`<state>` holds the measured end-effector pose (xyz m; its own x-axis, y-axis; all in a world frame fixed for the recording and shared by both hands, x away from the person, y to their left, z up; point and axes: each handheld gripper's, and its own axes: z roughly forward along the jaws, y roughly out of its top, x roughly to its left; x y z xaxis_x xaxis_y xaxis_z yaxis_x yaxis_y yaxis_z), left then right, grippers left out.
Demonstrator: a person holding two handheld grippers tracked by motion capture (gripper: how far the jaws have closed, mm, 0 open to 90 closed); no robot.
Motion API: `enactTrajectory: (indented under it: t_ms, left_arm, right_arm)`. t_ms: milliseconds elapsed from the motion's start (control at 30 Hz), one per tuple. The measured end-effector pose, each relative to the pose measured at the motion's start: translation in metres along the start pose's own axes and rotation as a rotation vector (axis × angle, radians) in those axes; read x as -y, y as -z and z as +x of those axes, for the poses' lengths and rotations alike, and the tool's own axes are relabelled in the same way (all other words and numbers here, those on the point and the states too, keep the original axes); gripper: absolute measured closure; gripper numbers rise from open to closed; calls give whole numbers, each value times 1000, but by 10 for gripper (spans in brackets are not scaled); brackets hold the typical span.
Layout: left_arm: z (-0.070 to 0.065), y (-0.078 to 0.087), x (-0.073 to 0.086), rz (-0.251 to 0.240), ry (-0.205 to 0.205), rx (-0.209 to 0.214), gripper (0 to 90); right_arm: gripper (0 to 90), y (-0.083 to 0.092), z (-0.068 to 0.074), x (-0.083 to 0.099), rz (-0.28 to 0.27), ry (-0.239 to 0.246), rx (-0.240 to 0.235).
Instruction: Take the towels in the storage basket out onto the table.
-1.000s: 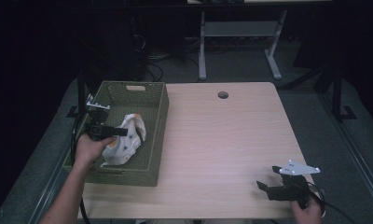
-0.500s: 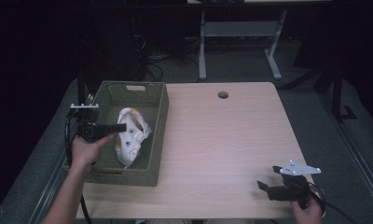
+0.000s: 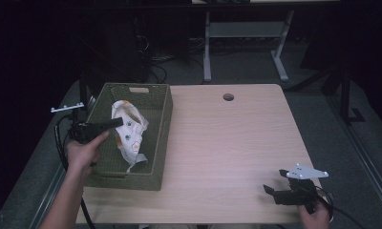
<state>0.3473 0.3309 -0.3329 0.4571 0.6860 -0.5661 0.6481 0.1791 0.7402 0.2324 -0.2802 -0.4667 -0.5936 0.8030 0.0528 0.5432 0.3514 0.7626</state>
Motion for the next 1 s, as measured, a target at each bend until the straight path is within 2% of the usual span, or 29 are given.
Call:
enactTrajectory:
  t_ms: [167,233,300,500,533,633,800,867,1000]
  left_arm:
    - [0,1,2,-11,16,16,866]
    - [2,2,3,-29,32,42,865]
    - [1,3,2,-52,41,50,866]
    - [-1,6,-2,-79,47,77,866]
    - [-1,8,-2,-105,58,93,865]
    - [-2,9,-2,-107,60,87,866]
    - [-2,9,-4,-122,84,114,866]
    - [-2,9,-6,-134,105,147,866]
    - [-5,9,-8,-138,109,148,866]
  right_arm:
    - [140,2,-2,0,-14,-10,8]
    - [140,3,-3,1,-18,-11,10]
    - [140,3,-3,0,-17,-6,11]
    - [140,4,-3,0,-22,-17,19]
    - [140,5,-4,0,-29,-20,22]
    - [140,6,-4,0,-34,-21,24]
    - [140,5,-4,0,-29,-13,25]
    - [140,5,-4,0,-27,-12,25]
    - [140,7,-5,0,-37,-22,29]
